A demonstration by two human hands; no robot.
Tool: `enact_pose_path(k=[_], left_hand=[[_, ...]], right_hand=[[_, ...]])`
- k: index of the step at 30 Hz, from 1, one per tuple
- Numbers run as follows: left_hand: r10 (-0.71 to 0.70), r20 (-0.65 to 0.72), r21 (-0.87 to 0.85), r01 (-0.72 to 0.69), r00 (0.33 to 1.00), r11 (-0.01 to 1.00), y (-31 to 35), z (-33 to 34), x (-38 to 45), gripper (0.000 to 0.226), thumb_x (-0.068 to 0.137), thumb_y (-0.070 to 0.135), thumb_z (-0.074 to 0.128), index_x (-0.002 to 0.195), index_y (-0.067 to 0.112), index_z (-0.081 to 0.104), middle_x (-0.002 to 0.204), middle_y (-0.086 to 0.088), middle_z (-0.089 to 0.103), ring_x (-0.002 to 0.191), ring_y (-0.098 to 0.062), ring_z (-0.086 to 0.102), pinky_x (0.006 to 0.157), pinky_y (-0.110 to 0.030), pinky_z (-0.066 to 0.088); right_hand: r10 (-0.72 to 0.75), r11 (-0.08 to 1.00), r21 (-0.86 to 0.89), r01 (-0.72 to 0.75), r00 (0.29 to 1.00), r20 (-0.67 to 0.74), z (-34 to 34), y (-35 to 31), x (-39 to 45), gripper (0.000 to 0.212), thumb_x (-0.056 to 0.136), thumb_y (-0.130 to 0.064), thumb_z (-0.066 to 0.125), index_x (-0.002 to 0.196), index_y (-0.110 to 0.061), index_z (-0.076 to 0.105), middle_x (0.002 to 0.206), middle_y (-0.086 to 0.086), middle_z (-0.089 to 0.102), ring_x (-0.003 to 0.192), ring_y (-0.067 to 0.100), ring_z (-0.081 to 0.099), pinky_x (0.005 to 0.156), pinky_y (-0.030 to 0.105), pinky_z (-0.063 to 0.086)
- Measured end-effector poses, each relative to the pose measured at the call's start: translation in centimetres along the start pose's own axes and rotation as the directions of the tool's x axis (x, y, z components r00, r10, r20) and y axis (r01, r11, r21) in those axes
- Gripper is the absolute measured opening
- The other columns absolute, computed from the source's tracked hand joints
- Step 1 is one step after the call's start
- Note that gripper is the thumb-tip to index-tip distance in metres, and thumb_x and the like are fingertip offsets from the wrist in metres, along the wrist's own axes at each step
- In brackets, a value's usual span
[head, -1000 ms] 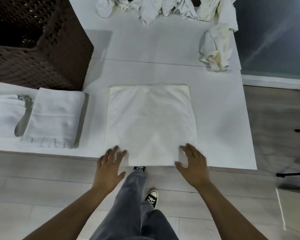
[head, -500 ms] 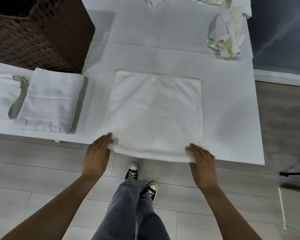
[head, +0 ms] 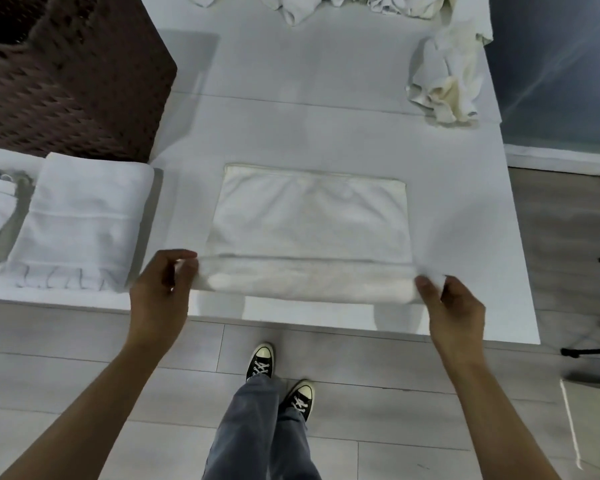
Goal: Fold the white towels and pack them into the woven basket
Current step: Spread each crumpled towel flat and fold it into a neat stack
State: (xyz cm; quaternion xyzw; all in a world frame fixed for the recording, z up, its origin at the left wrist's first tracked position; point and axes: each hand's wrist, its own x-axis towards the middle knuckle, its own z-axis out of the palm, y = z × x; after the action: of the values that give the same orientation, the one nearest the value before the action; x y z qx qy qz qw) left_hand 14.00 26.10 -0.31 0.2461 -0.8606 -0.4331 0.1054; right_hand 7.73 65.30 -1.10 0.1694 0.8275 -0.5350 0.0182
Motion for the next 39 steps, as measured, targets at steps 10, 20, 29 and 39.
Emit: enact_pose_path(k=[10,20,29,39], left_hand=[[0.038,-0.193,-0.051,-0.048,0.98,0.998,3.9,4.1,10.6,0.017,0.1,0.023,0.047,0.106,0.018,0.063,0.071,0.003,0.055,0.061,-0.001,0.047,0.063,-0.013,0.038],[-0.001,-0.137,-0.048,-0.006,0.991,0.999,4.4,8.7,18.2,0.013,0.1,0.024,0.048,0.104,0.021,0.06,0.072,0.012,0.055,0.056,0.001,0.049,0.054,-0.011,0.039],[0.439,0.073,0.453,-0.422,0.895,0.785,2.4,12.4,15.5,0.041,0.105,0.035,0.045,0.142,0.019,0.05,0.144,-0.01,0.049,0.125,-0.033,0.049,0.102,-0.045,0.038],[0.396,0.409,0.591,-0.57,0.822,0.571,-0.8,15.5,5.2,0.05,0.107,0.041,0.033,0.154,0.027,0.039,0.161,-0.01,0.035,0.147,-0.038,0.033,0.117,-0.063,0.019]], right_hand=[[-0.148,0.988,0.031,0.152,0.983,-0.112,3.8,-4.1,9.2,0.015,0.101,-0.027,0.06,0.094,-0.014,0.063,0.071,-0.006,0.055,0.059,-0.002,0.048,0.058,0.01,0.039],[-0.081,0.985,-0.158,0.07,0.994,-0.067,6.8,-3.9,17.7,0.039,0.097,-0.036,0.058,0.068,-0.017,0.041,0.062,-0.001,0.034,0.053,0.01,0.03,0.051,0.025,0.028],[-0.482,0.713,-0.589,0.38,0.876,-0.018,9.5,-1.3,17.2,0.049,0.089,-0.015,0.06,0.137,-0.019,0.053,0.129,0.011,0.055,0.113,0.032,0.053,0.096,0.041,0.039],[-0.559,0.441,-0.57,0.693,0.709,0.429,12.6,2.1,15.2,0.047,0.104,-0.032,0.045,0.15,-0.02,0.048,0.157,0.006,0.045,0.148,0.02,0.037,0.124,0.041,0.023]])
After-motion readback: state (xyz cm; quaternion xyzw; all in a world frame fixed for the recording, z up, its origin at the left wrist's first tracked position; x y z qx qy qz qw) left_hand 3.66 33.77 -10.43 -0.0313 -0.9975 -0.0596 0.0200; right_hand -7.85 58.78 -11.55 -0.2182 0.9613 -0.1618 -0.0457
